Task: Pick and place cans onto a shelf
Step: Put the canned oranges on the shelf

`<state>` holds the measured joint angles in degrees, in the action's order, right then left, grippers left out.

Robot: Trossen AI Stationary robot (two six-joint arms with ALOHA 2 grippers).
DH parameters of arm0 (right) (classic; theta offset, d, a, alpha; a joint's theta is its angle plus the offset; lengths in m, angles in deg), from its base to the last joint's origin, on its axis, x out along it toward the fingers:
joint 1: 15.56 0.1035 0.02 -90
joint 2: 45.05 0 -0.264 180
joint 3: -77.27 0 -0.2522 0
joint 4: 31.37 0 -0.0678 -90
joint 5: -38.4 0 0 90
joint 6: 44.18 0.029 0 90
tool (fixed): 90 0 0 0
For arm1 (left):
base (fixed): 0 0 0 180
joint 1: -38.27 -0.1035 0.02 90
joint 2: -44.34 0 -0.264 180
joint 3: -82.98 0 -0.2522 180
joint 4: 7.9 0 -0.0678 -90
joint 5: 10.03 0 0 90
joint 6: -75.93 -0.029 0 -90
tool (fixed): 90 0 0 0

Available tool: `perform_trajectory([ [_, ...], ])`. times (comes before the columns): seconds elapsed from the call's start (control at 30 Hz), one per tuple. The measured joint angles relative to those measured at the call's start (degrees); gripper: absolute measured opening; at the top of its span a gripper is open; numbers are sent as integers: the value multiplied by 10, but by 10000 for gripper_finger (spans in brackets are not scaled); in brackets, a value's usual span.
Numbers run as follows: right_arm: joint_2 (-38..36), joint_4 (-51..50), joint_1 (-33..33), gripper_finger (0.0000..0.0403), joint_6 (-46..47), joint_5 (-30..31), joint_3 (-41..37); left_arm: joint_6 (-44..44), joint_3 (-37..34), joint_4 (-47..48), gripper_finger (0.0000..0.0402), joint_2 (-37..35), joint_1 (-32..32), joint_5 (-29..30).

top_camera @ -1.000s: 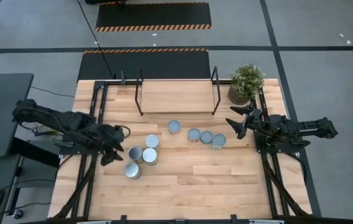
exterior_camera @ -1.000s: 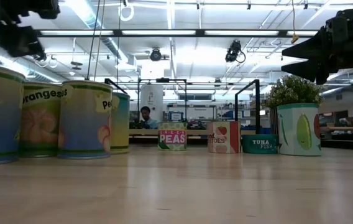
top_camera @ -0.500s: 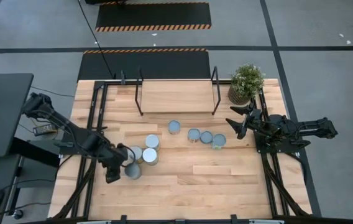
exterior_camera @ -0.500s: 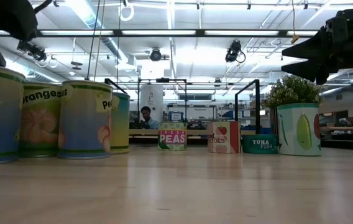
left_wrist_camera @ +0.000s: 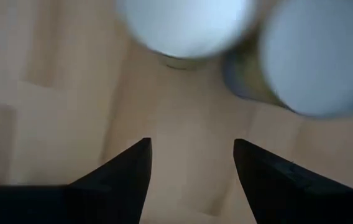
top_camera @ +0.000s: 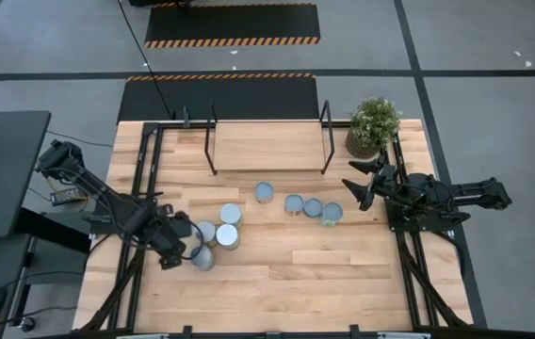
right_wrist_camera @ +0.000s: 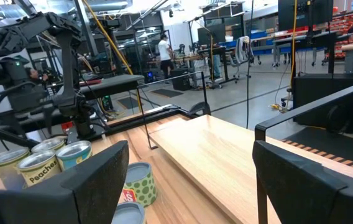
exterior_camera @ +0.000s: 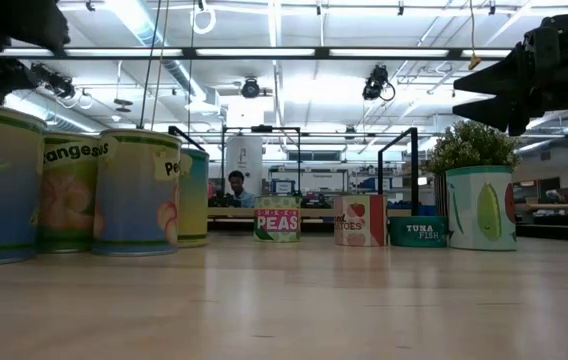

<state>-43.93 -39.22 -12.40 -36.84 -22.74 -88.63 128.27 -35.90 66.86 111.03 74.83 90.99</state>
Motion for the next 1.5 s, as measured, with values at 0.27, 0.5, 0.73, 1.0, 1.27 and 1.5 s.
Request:
perform_trajectory([
  [0.27,0,0,0,349,0,0,0,22,0,-8,234,9,-1,72],
  [0.5,0,0,0,349,0,0,0,22,0,-25,281,9,-15,81],
  [0.73,0,0,0,349,0,0,0,-35,-9,-51,315,15,-31,86],
  [1.0,0,0,0,349,0,0,0,-80,-47,-135,312,16,-60,71],
  [1.27,0,0,0,349,0,0,0,-91,-54,-170,312,16,-83,69],
  [1.5,0,0,0,349,0,0,0,-69,-55,-174,314,16,-116,53],
])
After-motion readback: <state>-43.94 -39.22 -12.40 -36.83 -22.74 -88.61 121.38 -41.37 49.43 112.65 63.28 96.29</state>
